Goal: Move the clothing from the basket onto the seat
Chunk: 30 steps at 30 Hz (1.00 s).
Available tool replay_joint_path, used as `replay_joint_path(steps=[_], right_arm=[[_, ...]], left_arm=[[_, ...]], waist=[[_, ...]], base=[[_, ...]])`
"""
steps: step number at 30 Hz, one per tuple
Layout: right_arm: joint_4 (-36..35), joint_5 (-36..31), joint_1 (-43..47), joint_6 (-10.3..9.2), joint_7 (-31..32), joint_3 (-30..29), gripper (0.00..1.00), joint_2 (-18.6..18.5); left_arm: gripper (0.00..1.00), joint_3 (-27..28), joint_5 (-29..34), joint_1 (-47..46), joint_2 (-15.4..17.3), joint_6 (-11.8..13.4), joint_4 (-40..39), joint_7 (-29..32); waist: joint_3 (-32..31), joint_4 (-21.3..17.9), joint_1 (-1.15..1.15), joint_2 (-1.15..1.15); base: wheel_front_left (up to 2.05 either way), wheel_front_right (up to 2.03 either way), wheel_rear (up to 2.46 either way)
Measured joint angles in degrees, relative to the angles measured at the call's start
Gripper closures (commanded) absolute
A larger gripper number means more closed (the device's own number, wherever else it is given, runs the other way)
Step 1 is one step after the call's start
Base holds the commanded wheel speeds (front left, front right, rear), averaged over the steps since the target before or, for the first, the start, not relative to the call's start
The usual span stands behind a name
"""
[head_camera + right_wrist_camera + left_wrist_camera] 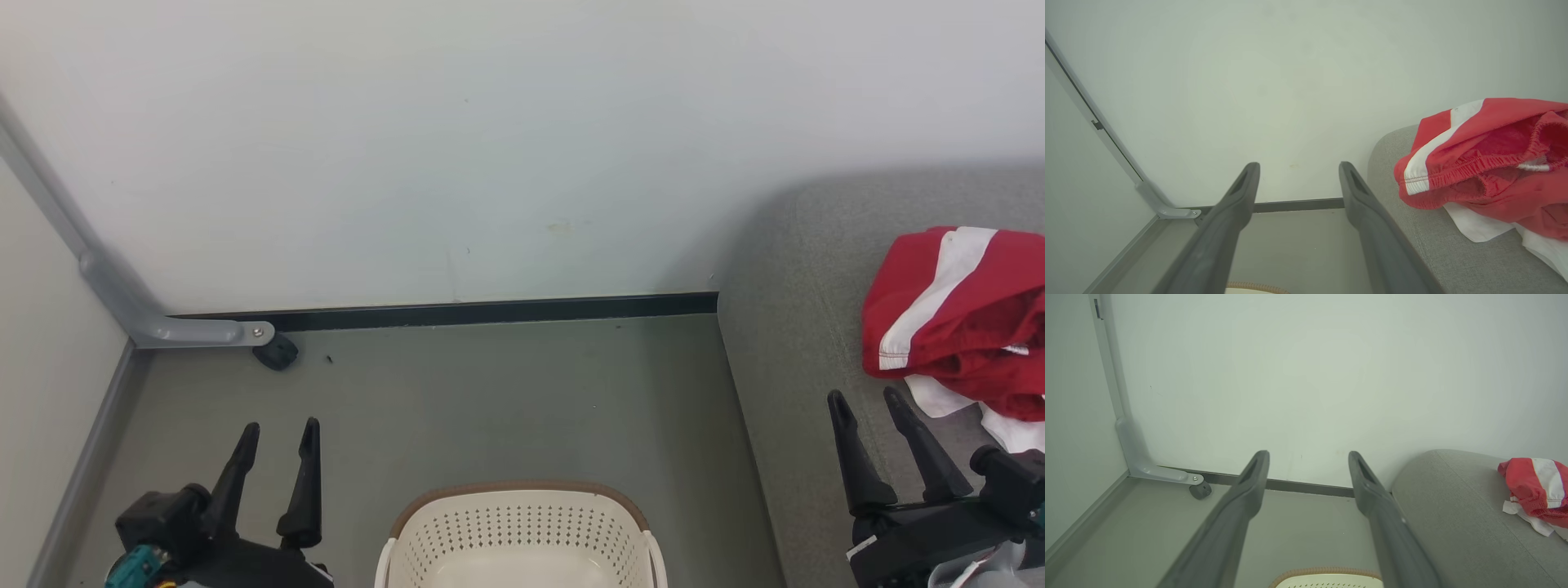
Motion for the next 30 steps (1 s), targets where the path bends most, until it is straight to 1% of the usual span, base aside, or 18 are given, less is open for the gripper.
replay_joint_path(steps=[3,5,12,18,30], right_arm=[[-0.2,-1.2,0.2,0.0,0.0,-0.5,0.0,1.1],[-0.2,-1.8,0.9,0.0,0.0,-0.6,0.0,1.7],[-0.4,-5.2,1.2,0.19,0.0,-0.7,0.0,2.2],[-0.4,-7.4,1.2,1.11,0.0,-0.8,0.0,3.3],[-0.3,-9.2,1.2,2.7,0.0,-2.6,0.0,4.8]], left_arm=[[0.0,0.5,1.6,1.3,-1.3,0.0,0.0,0.0],[0.0,1.1,2.2,1.9,-2.0,0.5,0.0,0.0],[0.0,2.7,5.5,3.0,-3.3,0.5,-0.2,0.0],[0.0,4.1,8.1,3.0,-4.1,0.5,-0.5,0.0],[0.0,6.2,10.3,3.2,-5.5,0.5,-0.8,0.0]], waist=[[0.2,0.2,0.0,0.0],[0.2,0.3,0.0,0.0],[0.5,0.8,0.0,0.0],[0.9,1.0,0.0,0.0],[1.0,0.8,0.0,0.0]], base=[[0.0,0.0,0.0],[0.0,0.0,0.0],[0.0,0.0,0.0],[0.0,0.0,0.0],[0.0,0.0,0.0]])
